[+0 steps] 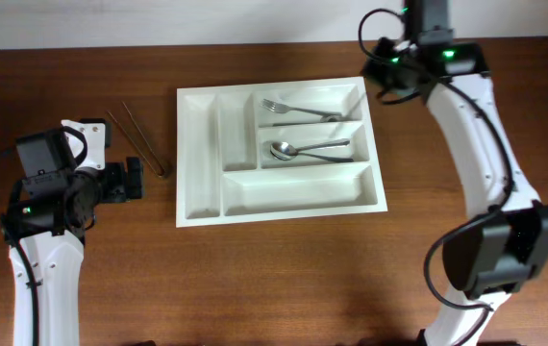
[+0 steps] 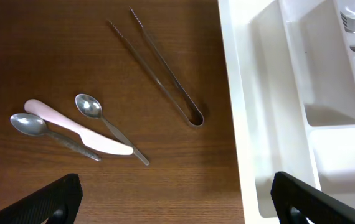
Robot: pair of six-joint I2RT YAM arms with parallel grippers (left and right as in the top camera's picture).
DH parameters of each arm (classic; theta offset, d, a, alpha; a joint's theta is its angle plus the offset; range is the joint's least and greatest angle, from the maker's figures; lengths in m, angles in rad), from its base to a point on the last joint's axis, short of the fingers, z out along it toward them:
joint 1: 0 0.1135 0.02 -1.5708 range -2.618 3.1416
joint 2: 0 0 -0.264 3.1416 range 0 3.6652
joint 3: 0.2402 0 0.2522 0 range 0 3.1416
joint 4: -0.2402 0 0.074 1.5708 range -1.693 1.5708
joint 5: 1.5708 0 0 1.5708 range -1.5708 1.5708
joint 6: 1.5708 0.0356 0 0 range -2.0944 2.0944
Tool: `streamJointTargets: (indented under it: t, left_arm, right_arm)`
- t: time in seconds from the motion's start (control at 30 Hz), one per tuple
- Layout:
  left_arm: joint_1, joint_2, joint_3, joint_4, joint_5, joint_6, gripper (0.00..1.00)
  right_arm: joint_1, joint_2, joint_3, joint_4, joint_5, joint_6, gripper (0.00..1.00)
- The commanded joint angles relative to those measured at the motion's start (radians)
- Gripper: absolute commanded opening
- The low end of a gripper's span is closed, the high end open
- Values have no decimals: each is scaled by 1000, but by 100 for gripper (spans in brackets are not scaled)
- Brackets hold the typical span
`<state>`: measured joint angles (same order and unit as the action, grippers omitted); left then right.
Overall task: Pack container
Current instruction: 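Carry the fork into the upper compartment and release it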
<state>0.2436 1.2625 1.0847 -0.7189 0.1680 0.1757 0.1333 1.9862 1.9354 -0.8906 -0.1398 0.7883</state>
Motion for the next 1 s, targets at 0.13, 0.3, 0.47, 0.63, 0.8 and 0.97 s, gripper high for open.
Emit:
streamJointTargets:
  t: [0.13, 0.3, 0.47, 0.63, 0.8, 0.97]
  left_arm:
    - [3, 2, 16, -1, 0, 13, 99]
    - [3, 2, 16, -1, 0, 13, 99]
    - [3, 2, 16, -1, 0, 13, 99]
    - [3, 2, 16, -1, 0, 13, 99]
    - [3, 2, 16, -1, 0, 13, 99]
    - [3, 2, 16, -1, 0, 13, 99]
  right_arm:
    - [104, 69, -19, 92, 72, 512, 4]
    - [128, 121, -19, 150, 131, 571, 4]
    - [121, 194, -19, 152, 131, 658, 4]
    - [115, 248, -19, 213, 126, 665, 4]
    - [114, 262, -19, 266, 105, 665, 4]
    - [111, 260, -19, 315, 39, 663, 31]
